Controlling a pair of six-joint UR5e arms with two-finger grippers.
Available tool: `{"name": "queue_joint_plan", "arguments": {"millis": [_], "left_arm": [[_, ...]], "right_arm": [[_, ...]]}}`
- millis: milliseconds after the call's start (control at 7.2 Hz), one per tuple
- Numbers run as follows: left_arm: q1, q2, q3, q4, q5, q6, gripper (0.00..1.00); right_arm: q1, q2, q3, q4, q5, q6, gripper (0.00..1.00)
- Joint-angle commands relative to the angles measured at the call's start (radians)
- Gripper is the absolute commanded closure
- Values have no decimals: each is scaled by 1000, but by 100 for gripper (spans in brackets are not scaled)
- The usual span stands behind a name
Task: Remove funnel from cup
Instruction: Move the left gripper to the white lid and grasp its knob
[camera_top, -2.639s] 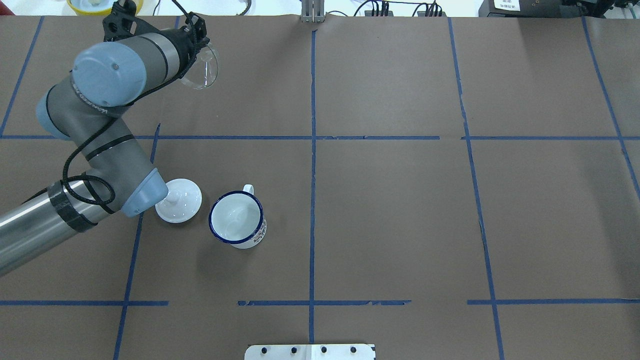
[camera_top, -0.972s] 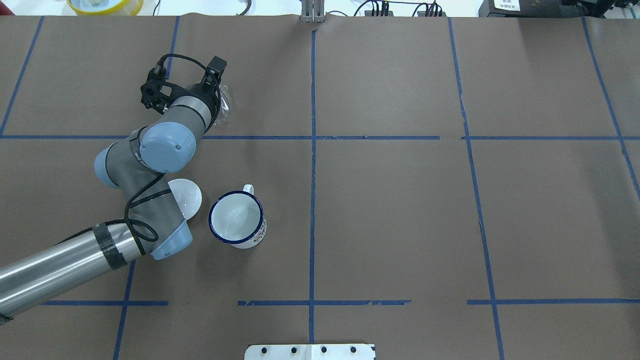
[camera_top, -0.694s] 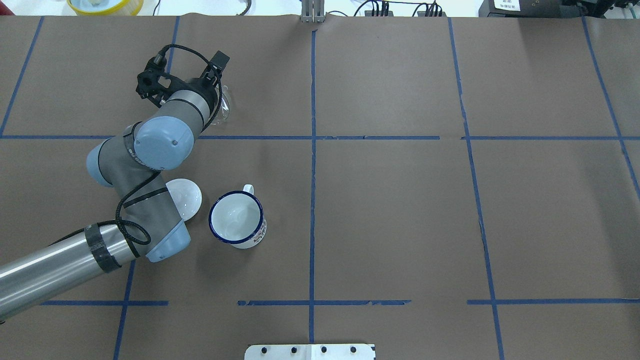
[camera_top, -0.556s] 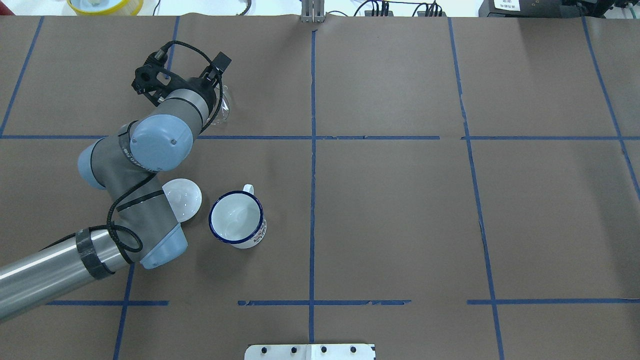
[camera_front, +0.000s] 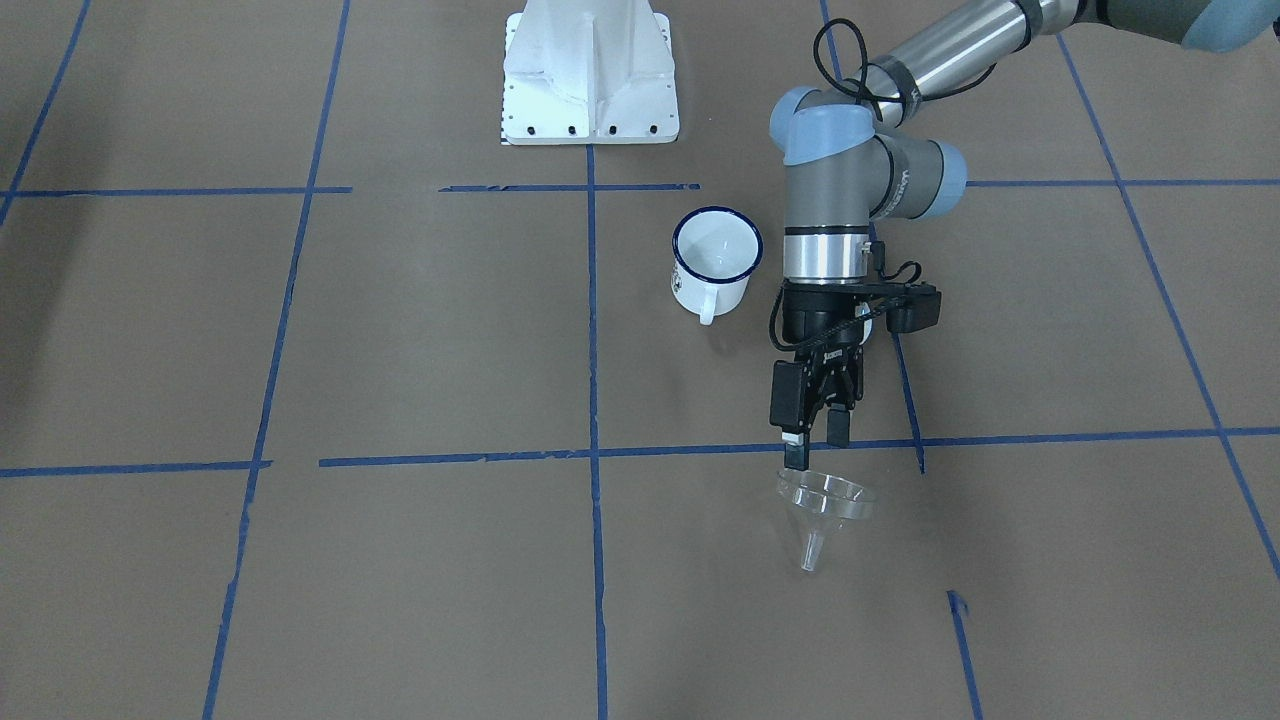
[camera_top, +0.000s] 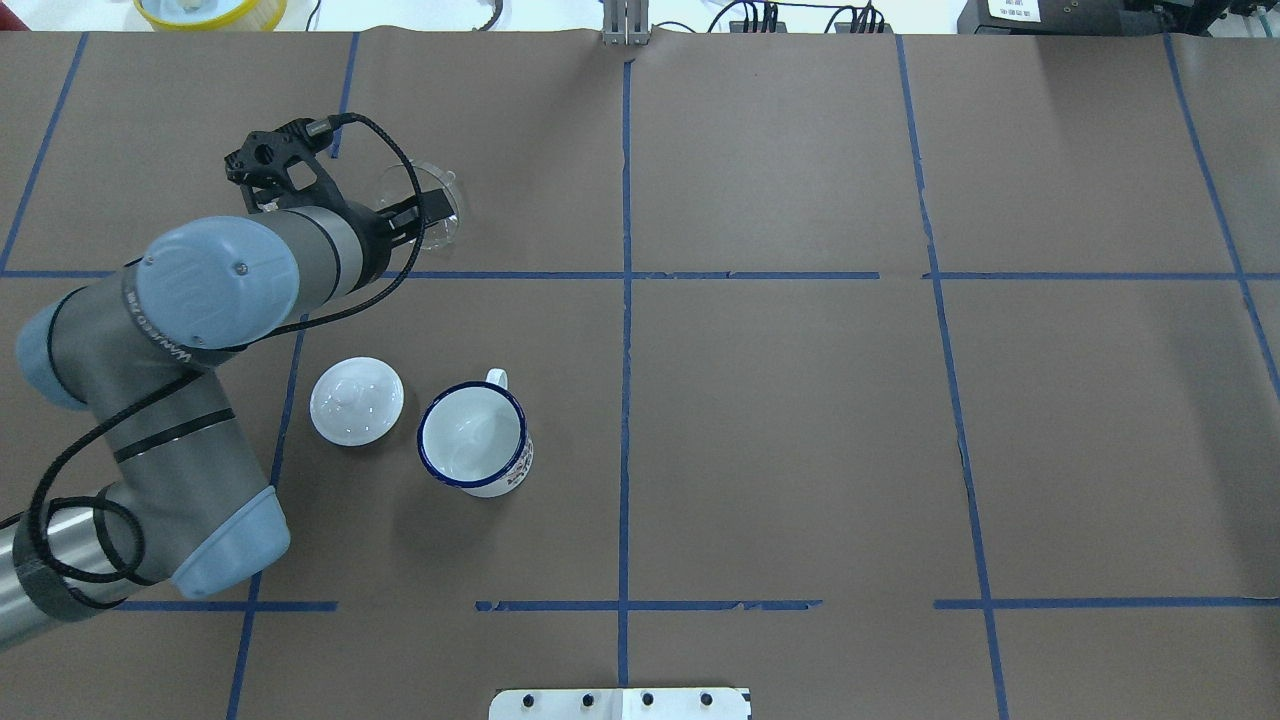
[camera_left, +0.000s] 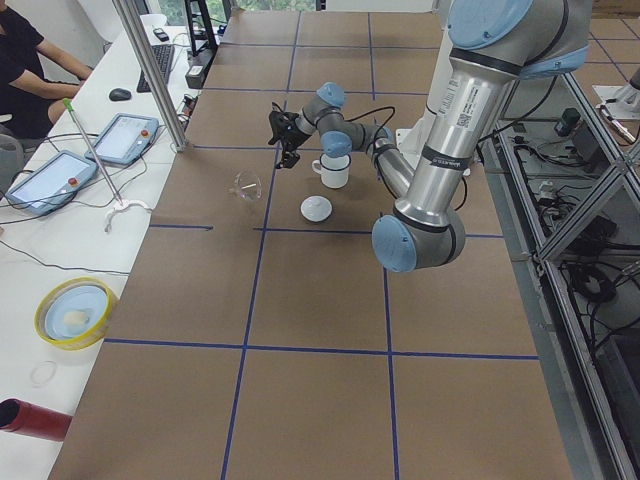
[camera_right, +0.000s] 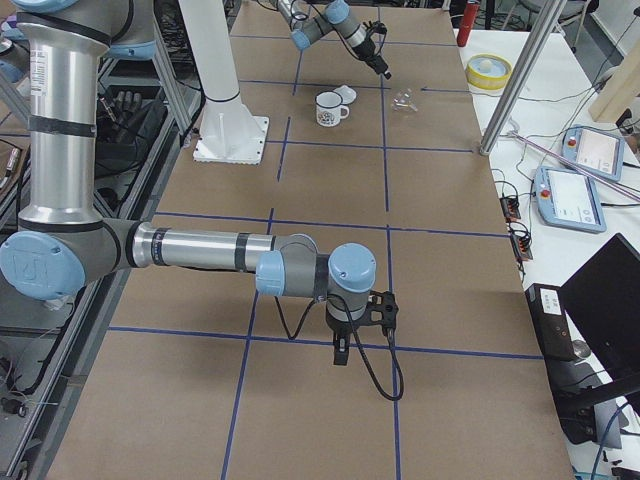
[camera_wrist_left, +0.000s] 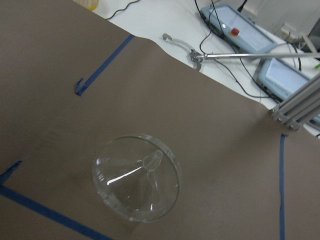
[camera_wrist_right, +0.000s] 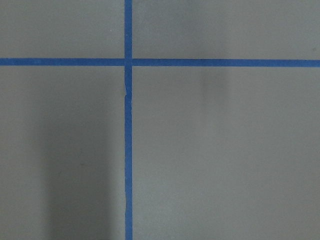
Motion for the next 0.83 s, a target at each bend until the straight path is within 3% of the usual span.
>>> {"name": "queue_joint_plan", "arguments": {"millis": [0, 278, 694], "left_arm": [[-5, 53, -94, 121, -196, 222, 0], [-4, 61, -81, 136, -350, 292, 0], [4, 86, 8, 120, -359, 297, 0]], "right_arm": [[0, 0, 0, 0, 0, 0, 0], [0, 0, 0, 0, 0, 0, 0], [0, 0, 0, 0, 0, 0, 0]]}}
